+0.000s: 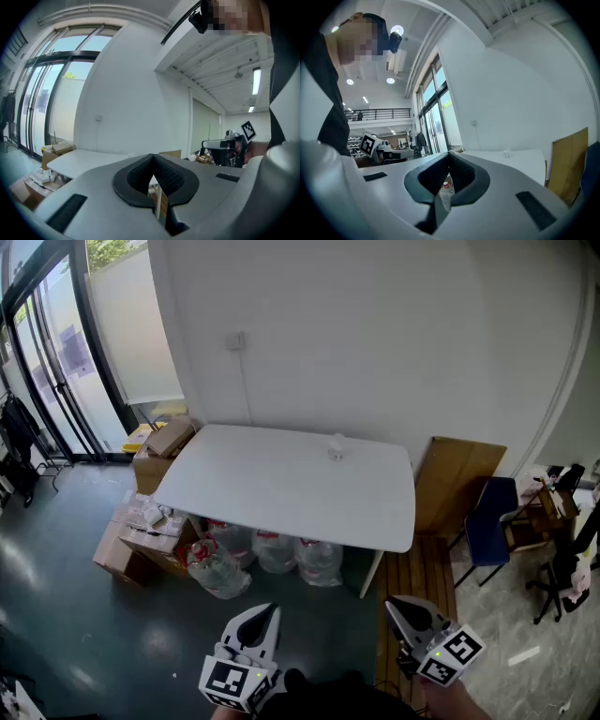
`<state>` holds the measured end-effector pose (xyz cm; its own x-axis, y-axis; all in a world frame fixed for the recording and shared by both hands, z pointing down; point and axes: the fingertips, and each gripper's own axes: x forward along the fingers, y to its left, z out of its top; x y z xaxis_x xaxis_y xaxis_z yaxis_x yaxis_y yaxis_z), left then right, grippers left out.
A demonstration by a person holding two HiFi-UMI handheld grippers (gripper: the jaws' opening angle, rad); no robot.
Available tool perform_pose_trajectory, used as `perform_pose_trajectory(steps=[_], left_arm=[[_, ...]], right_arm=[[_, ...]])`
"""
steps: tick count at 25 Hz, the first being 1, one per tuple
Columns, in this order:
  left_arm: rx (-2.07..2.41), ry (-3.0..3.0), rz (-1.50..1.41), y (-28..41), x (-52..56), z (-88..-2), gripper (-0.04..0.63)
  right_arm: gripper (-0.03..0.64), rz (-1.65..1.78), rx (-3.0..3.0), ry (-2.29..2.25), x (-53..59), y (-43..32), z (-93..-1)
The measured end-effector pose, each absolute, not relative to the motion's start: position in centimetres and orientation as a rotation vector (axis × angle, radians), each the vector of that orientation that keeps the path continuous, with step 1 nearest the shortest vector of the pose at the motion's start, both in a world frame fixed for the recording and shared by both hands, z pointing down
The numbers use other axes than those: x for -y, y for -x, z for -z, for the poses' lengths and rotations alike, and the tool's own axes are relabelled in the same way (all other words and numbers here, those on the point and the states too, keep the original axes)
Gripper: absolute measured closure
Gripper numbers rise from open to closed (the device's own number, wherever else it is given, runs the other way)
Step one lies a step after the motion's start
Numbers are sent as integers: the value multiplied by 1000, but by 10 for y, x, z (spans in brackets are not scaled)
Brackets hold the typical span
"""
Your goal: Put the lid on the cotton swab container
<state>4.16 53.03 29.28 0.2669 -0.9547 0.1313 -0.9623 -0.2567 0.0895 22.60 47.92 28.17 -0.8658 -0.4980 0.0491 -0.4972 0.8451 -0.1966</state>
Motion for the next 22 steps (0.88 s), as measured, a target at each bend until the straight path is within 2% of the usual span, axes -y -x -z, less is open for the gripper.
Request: perform_pose_trajectory(steps=[22], left_arm=[[1759,-2448,-57,45,-560,-300,592]], right_arm=[[601,336,-2993,782,-513,-120,-280]])
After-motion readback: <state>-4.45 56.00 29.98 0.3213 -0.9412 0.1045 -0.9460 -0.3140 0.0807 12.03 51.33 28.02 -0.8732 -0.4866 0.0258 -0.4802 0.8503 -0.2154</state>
